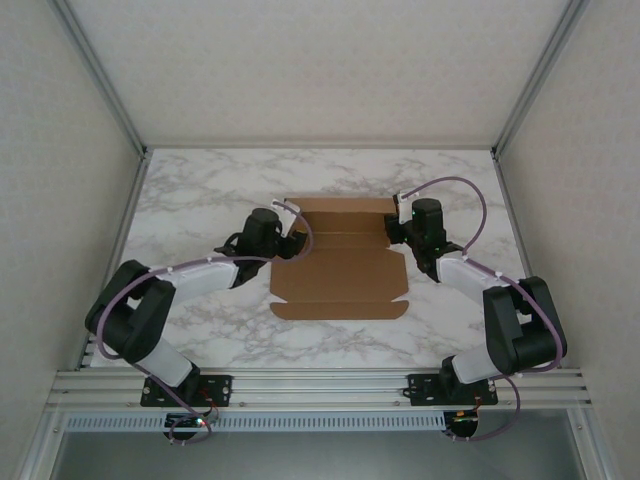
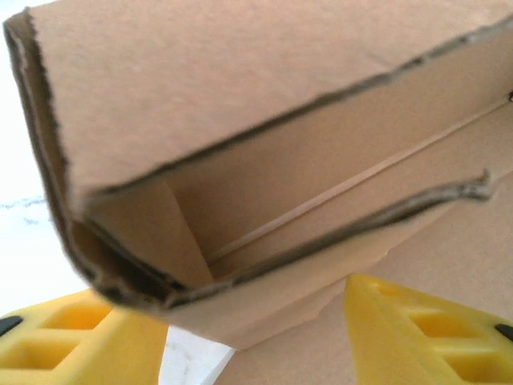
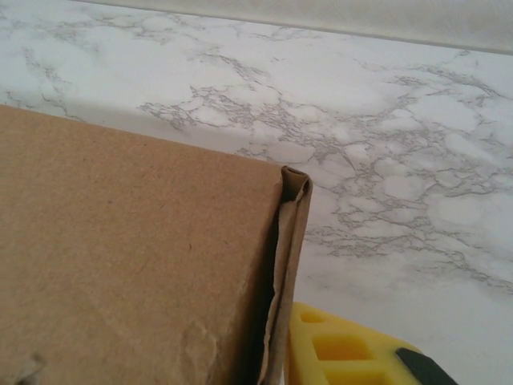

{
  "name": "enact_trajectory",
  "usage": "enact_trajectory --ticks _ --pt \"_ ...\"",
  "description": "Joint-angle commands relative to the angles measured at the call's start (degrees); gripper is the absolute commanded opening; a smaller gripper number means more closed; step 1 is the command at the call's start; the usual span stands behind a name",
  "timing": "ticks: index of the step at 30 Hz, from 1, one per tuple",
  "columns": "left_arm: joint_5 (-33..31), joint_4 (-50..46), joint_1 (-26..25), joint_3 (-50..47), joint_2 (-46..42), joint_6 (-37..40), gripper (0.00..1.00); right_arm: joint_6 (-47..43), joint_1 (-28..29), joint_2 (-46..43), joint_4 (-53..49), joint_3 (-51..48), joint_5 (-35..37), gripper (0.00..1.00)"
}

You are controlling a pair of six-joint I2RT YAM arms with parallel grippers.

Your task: Fold the paper box

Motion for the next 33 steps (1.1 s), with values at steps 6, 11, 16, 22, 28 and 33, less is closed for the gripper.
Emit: enact_trajectory --ticks 6,11,16,22,28,33 --pt "-1.6 7.6 1.5 3.9 3.8 1.8 0.37 0.4 0.1 -1.8 -1.8 2.2 -3.8 0.19" --pt "-4.1 10.8 1.6 4.7 5.7 0.0 0.30 1.0 0.3 -1.9 -2.4 2.5 -4.1 0.19" --pt "-6.2 12.6 1.6 5.8 7.9 -1.1 0.21 2.4 0.4 -2.6 -3.5 2.8 -4.5 0.19" --pt "-10.6 14.4 1.6 5.3 9.5 -2.9 0.12 6.0 2.0 -5.2 -6.0 2.1 -5.8 0.22" --pt "-15.1 14.7 1.7 4.9 11.3 -4.2 0.04 9.1 6.1 -11.2 -9.3 0.0 -6.0 0.25" --pt "-17.1 14.8 1.7 4.5 11.8 -4.8 0.00 11.6 8.8 -15.2 -10.9 -2.0 -6.6 0.30"
